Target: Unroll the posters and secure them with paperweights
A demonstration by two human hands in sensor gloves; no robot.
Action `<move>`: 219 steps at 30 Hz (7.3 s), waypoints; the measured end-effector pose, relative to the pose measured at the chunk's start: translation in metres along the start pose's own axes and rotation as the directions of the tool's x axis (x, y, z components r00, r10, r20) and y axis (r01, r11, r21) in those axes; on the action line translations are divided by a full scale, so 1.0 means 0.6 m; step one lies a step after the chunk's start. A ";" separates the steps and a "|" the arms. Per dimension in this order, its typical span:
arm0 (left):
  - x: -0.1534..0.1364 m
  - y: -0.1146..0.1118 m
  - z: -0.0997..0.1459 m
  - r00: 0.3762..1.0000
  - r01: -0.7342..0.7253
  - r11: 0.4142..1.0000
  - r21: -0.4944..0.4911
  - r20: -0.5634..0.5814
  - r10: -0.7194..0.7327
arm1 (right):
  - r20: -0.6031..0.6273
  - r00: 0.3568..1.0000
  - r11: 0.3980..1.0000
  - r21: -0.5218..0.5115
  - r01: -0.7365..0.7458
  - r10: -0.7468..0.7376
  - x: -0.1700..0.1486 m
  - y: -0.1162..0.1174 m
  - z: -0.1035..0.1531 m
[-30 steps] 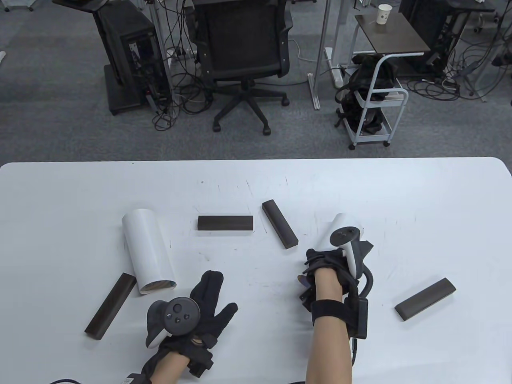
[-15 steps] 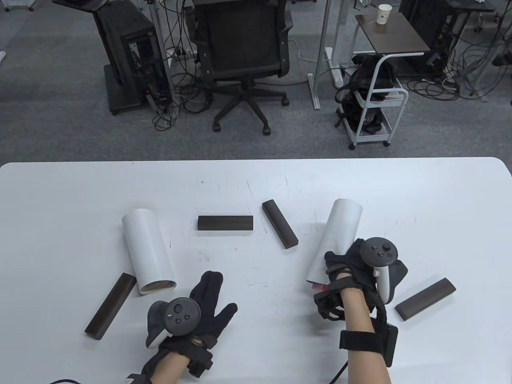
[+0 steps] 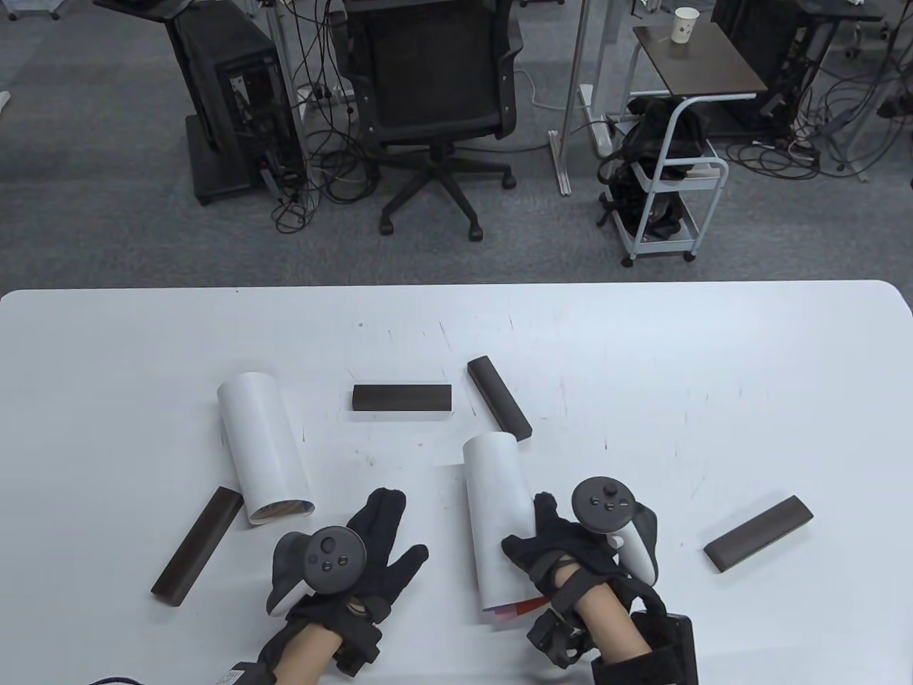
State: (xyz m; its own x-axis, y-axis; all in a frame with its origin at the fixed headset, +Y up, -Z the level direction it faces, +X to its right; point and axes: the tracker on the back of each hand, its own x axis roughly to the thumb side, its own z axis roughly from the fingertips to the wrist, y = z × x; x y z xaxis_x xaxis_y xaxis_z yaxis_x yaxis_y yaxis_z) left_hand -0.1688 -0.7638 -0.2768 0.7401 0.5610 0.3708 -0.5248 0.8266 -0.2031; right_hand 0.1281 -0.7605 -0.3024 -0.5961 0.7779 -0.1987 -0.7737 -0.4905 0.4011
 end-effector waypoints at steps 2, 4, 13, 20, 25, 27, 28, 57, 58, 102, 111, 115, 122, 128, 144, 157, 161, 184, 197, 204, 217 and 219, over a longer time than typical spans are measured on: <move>0.009 -0.007 -0.003 1.000 0.013 0.999 -0.048 0.017 -0.012 | -0.023 0.999 0.999 -0.011 -0.044 0.044 -0.005 0.008 -0.004; 0.021 -0.016 -0.007 0.999 0.030 0.994 -0.104 0.039 -0.026 | -0.042 0.993 0.994 -0.029 -0.108 0.107 -0.005 0.009 -0.003; 0.095 -0.061 -0.045 0.976 0.217 0.904 -0.367 0.110 -0.189 | -0.052 0.963 0.956 -0.120 -0.269 0.264 0.013 0.016 0.014; 0.129 -0.087 -0.078 0.926 0.369 0.797 -0.478 0.114 -0.360 | -0.124 0.947 0.942 -0.123 -0.313 0.298 0.002 0.015 0.005; 0.120 -0.106 -0.082 0.881 0.450 0.752 -0.482 0.102 -0.462 | -0.151 0.917 0.908 -0.153 -0.391 0.369 0.000 0.010 0.004; 0.114 -0.115 -0.080 0.865 0.477 0.725 -0.497 0.120 -0.487 | -0.148 0.906 0.892 -0.171 -0.419 0.398 0.002 0.011 0.003; 0.113 -0.116 -0.079 0.862 0.481 0.722 -0.497 0.119 -0.492 | -0.147 0.899 0.883 -0.179 -0.433 0.412 0.004 0.011 0.004; 0.108 -0.127 -0.071 0.855 0.499 0.729 -0.468 0.129 -0.503 | 0.131 0.754 0.752 -0.289 -0.592 0.644 0.036 0.002 0.011; 0.108 -0.127 -0.071 0.855 0.499 0.729 -0.468 0.129 -0.503 | 0.121 0.758 0.753 -0.294 -0.589 0.641 0.034 0.000 0.010; 0.105 -0.127 -0.070 0.859 0.491 0.727 -0.480 0.130 -0.495 | -0.536 0.826 0.776 -0.591 -0.220 -0.173 -0.110 -0.308 0.108; 0.104 -0.127 -0.070 0.861 0.488 0.727 -0.483 0.130 -0.492 | -0.820 0.534 0.809 -0.450 -0.379 -0.206 -0.238 -0.295 0.058; 0.104 -0.127 -0.070 0.862 0.486 0.727 -0.485 0.130 -0.490 | -0.828 0.509 0.801 -0.461 -0.382 -0.234 -0.242 -0.299 0.061; 0.103 -0.127 -0.070 0.864 0.483 0.726 -0.489 0.130 -0.487 | -0.818 0.503 0.788 -0.495 -0.366 -0.280 -0.246 -0.309 0.089; 0.103 -0.127 -0.070 0.864 0.482 0.726 -0.490 0.130 -0.487 | -0.630 0.700 0.763 -0.619 -0.189 -0.337 -0.197 -0.329 0.115; 0.102 -0.127 -0.070 0.865 0.480 0.726 -0.493 0.128 -0.485 | -0.418 0.812 0.741 -0.367 -0.562 0.408 0.019 -0.194 0.074; 0.102 -0.128 -0.070 0.866 0.479 0.727 -0.492 0.127 -0.484 | -0.671 0.664 0.783 -0.198 -0.589 0.330 -0.140 -0.196 0.022; 0.101 -0.128 -0.070 0.866 0.478 0.727 -0.492 0.127 -0.484 | -0.714 0.615 0.794 -0.136 -0.592 0.336 -0.136 -0.199 0.026; 0.101 -0.129 -0.070 0.867 0.477 0.725 -0.497 0.127 -0.483 | 0.304 0.916 0.938 -0.302 -0.169 0.263 0.068 -0.051 0.042; 0.112 -0.090 -0.066 0.889 0.452 0.824 -0.343 0.094 -0.449 | 0.330 0.919 0.951 -0.286 -0.121 0.216 0.024 -0.040 0.035; 0.128 0.082 -0.017 0.906 0.406 0.911 -0.078 -0.093 -0.412 | 0.338 0.918 0.951 -0.289 -0.110 0.209 0.022 -0.044 0.038; -0.119 0.283 0.102 0.618 0.371 0.927 -0.045 -0.733 -0.283 | 0.345 0.916 0.952 -0.286 -0.107 0.206 0.021 -0.043 0.038; -0.158 0.273 0.103 0.554 0.340 0.932 -0.125 -0.775 -0.306 | 0.345 0.915 0.952 -0.286 -0.109 0.208 0.021 -0.043 0.038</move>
State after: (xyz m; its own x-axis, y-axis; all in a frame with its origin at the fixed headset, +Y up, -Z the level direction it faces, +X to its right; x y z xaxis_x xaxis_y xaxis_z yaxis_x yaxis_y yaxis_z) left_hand -0.3507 -0.6840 -0.2892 0.8959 0.0922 -0.4346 -0.1849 0.9669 -0.1760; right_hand 0.1453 -0.7291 -0.2947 -0.6327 0.7452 0.2105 -0.7331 -0.6640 0.1474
